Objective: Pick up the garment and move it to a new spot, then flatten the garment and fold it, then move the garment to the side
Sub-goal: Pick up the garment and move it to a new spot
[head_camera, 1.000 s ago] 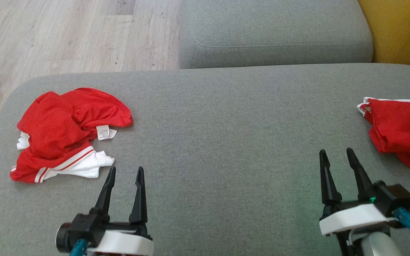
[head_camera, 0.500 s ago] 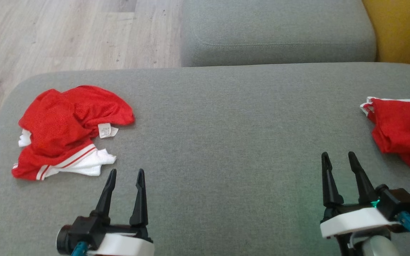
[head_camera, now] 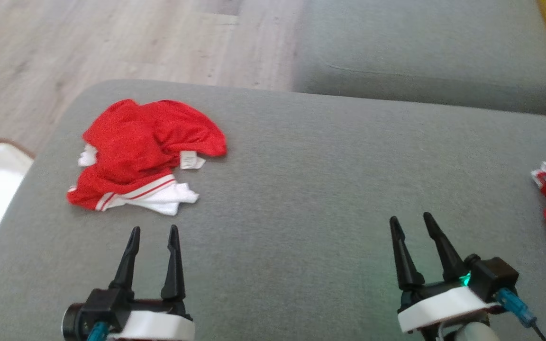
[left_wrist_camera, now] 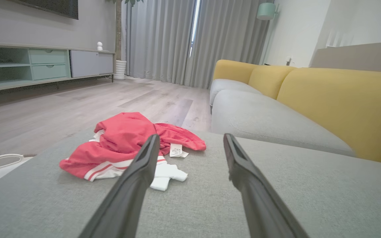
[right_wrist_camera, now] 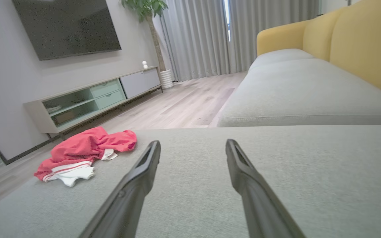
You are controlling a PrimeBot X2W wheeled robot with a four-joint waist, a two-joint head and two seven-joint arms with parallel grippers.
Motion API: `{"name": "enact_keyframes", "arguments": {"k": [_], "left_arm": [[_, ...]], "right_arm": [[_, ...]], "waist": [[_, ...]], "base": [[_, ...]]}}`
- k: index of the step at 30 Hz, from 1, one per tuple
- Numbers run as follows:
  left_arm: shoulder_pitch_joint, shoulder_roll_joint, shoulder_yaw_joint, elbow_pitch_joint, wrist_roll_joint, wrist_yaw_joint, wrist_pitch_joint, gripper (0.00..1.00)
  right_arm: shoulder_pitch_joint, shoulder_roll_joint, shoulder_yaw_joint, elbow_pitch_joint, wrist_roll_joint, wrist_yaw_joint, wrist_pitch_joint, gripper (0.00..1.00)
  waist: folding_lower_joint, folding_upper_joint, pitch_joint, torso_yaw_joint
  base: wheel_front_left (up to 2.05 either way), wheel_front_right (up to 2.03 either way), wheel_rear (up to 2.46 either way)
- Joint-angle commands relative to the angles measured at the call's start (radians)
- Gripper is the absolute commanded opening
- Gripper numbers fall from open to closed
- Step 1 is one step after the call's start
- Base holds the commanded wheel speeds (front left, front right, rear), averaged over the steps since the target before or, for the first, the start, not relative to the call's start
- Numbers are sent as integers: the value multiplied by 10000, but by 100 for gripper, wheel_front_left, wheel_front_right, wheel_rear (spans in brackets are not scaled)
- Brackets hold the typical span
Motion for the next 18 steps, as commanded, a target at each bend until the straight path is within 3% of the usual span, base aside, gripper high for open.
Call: {"name": "enact_keyframes", "arguments": {"k": [1, 10, 18], "left_arm": [[-347, -1, 413, -260, 99, 8, -80, 100], [-183, -1, 860, -265, 307, -119, -80, 100], [-177, -1, 1331, -434, 372, -241, -80, 100]], "right_arm": [[-178, -42, 277, -277, 89, 65, -110, 100], [-102, -42, 596, -181, 327, 65, -110, 100], [-165, -41, 679, -209, 420, 65, -110, 100]], "waist": [[0, -1, -109, 393], [0, -1, -230, 1294], [0, -1, -41, 1366]], "base": [[0, 0, 0], [0, 0, 0], [0, 0, 0]]}}
